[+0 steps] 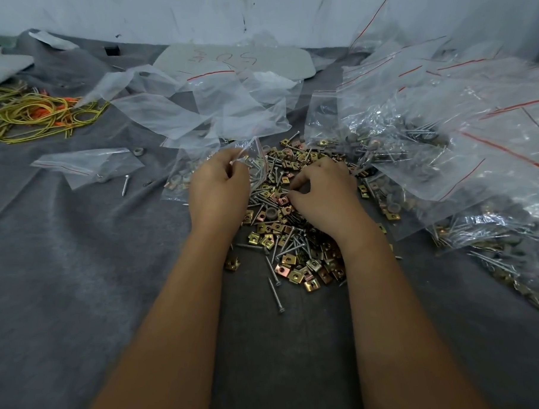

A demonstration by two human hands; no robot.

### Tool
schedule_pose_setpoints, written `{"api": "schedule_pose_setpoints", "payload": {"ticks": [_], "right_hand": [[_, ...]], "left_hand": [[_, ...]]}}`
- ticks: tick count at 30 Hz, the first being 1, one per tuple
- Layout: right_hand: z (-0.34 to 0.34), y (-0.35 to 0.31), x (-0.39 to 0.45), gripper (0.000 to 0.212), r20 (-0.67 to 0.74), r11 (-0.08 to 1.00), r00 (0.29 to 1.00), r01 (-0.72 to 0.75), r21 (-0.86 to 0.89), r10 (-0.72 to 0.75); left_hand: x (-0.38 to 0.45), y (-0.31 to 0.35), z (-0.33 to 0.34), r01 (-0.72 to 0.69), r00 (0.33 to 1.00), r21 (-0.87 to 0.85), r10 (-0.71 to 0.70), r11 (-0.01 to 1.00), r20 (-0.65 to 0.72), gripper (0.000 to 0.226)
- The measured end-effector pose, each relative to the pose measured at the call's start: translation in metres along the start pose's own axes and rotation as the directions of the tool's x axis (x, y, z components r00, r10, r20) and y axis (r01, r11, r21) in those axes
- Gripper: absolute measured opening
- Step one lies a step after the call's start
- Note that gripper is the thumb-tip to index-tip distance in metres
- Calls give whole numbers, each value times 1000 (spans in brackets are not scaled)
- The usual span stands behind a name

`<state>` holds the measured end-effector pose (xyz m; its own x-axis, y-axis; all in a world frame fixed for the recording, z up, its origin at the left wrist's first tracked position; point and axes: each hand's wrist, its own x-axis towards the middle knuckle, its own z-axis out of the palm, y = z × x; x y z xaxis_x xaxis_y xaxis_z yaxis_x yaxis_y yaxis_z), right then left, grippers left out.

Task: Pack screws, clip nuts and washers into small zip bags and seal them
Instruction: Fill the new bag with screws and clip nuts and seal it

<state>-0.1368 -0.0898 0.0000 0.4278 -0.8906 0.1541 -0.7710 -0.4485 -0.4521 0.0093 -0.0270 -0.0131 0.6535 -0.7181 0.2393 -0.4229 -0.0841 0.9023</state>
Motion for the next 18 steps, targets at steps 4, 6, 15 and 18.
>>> {"api": "schedule_pose_setpoints", "payload": {"ticks": [4,6,15,18], "right_hand": [[2,-2,0,13,-24,999,999,21,-49,-23],[2,-3,0,10,-57,999,998,37,-16,-38],[-7,-9,-4,4,-362,947,932,146,286,-34],[-5,-17,-7,5,-421,942,896,256,218,-146]], "left_hand": [[0,0,0,7,1000,-7,-7,1000,1,39],[1,0,0,6,1000,2,-6,1000,-3,38],[0,1,1,-59,998,84,59,995,11,31],[-4,3,2,-146,989,121,144,982,24,32]]}}
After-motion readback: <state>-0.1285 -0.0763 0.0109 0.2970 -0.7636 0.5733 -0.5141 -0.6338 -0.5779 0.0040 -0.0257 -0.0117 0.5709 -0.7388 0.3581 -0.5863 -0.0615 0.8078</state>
